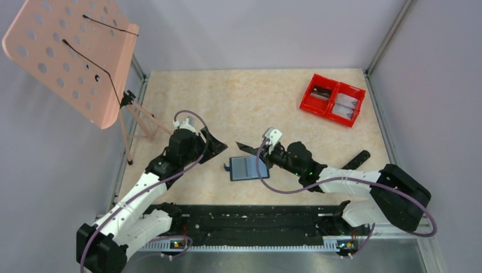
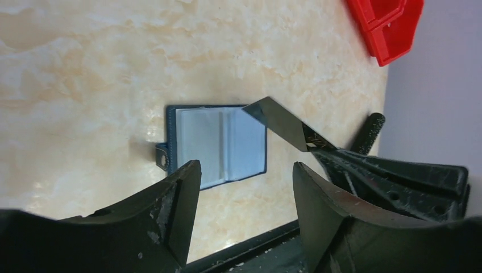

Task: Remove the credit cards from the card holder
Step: Place the credit card in the storage box.

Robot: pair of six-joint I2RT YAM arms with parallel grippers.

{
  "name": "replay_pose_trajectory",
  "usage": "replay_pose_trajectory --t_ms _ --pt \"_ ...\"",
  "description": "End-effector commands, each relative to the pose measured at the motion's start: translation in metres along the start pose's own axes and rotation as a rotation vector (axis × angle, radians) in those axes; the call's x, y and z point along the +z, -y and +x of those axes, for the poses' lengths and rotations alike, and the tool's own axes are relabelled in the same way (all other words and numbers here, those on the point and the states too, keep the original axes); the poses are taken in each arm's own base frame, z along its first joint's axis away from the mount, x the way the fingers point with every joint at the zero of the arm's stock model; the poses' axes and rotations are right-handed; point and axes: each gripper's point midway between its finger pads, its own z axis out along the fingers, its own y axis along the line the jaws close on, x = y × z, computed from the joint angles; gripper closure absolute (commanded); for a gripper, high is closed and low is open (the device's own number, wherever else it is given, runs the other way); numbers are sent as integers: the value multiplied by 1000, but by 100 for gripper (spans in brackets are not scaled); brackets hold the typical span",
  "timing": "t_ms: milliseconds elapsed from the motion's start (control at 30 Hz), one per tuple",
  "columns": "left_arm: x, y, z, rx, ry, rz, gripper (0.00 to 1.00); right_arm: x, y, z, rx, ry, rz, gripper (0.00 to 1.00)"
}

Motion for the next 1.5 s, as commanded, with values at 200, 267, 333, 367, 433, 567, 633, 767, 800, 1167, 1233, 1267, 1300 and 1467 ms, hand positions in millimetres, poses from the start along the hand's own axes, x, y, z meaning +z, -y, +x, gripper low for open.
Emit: replay_pose_trajectory --t_ms 200,267,333,367,433,567,633,767,800,1167,1233,1267,1300,1467 --pt "-15 32 -22 309 50 120 39 -15 -22 -38 276 25 -270 100" --pt "-18 46 -17 392 3 185 41 -21 -39 -42 251 -11 -408 100" --pt "-23 52 -13 498 -31 227 44 -26 -49 -45 238 -66 -516 100" --pt "-26 58 -10 543 -50 266 44 -29 -53 -46 241 -86 -558 100" --pt "-32 68 -1 603 -90 350 45 -36 -61 -50 252 -95 -640 100" --pt "-48 90 24 637 -242 522 46 -45 -68 -59 292 -98 -736 100" --pt "-54 96 35 629 -313 592 47 -49 -71 -65 316 -102 -773 100" --pt "-59 102 47 605 -394 673 47 -49 -71 -70 351 -120 -803 100" --pt "-57 101 47 603 -397 666 47 -50 -72 -71 359 -119 -812 100" --pt "-41 89 55 590 -496 631 50 -43 -70 -74 442 -107 -837 100" --pt "-39 90 56 583 -508 636 53 -41 -69 -72 459 -119 -836 100" --pt "-37 90 57 581 -513 635 54 -39 -69 -72 467 -122 -836 100" --pt "-36 90 57 578 -517 631 56 -37 -67 -72 473 -118 -830 100" --pt "-30 88 60 556 -547 622 73 -32 -63 -71 509 -115 -813 100"
